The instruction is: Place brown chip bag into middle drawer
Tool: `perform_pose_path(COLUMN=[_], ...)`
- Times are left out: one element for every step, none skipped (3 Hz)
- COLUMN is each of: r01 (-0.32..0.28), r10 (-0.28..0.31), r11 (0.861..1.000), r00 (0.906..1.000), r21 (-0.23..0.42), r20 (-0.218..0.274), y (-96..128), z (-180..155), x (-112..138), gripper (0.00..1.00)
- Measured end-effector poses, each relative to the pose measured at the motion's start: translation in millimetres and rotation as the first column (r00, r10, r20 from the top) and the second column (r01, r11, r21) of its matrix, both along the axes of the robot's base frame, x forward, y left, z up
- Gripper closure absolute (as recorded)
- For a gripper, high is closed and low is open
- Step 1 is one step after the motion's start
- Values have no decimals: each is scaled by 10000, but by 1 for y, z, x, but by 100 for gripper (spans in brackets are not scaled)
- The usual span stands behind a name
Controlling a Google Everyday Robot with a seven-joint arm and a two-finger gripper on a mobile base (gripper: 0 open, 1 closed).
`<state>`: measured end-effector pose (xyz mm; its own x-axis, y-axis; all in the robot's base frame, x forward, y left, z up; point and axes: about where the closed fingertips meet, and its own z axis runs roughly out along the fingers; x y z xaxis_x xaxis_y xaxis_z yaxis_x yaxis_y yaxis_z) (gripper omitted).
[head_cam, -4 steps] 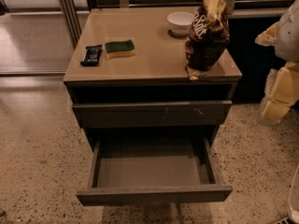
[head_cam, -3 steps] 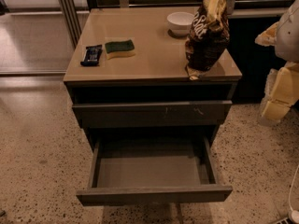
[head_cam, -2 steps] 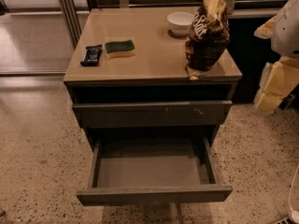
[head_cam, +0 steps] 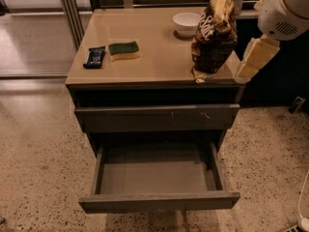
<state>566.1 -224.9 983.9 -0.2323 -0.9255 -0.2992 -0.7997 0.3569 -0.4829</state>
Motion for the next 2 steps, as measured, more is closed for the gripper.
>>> perform_pose_path(r01=[678, 1041], r10=[-806, -1576], r11=[9924, 9622], r00=[9887, 9665], r21=[1023, 2519], r20=[1263, 2025], y=[-4, -2], z=[15, 29], x=[47, 80], gripper=[0, 0])
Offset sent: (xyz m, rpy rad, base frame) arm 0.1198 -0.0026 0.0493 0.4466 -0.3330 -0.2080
